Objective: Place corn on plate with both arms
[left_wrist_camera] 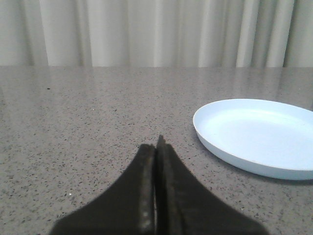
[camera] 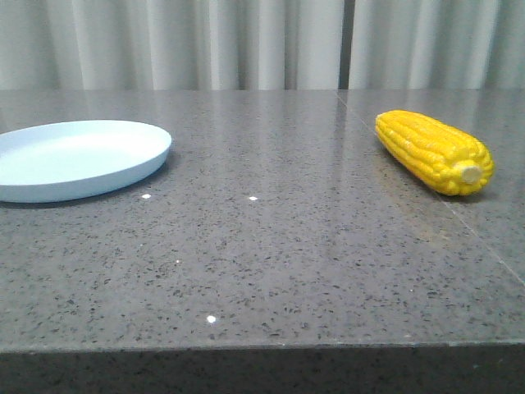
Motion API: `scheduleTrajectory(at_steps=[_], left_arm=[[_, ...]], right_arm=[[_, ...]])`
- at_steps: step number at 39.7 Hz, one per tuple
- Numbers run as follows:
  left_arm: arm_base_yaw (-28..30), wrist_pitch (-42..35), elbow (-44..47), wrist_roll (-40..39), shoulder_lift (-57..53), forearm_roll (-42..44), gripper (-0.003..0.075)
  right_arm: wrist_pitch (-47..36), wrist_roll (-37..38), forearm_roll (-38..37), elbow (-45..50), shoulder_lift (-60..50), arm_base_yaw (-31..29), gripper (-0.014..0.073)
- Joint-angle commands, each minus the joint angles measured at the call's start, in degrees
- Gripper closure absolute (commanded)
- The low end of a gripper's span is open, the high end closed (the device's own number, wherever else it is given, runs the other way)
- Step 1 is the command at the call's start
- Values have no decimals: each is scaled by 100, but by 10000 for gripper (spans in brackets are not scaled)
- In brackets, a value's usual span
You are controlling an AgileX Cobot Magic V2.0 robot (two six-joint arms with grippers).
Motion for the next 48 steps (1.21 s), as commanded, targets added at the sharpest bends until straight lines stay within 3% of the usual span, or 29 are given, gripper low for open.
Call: scheduleTrajectory(at_steps=[1,48], left_arm=[[-2,-472,33,0,-120,-45,741],[-2,-587,33,0,-120,4,741]], right_arm=[[-433,-31,-35,-29,-87,-22,662],[-477,-31,-40,-29,-87,-22,662]])
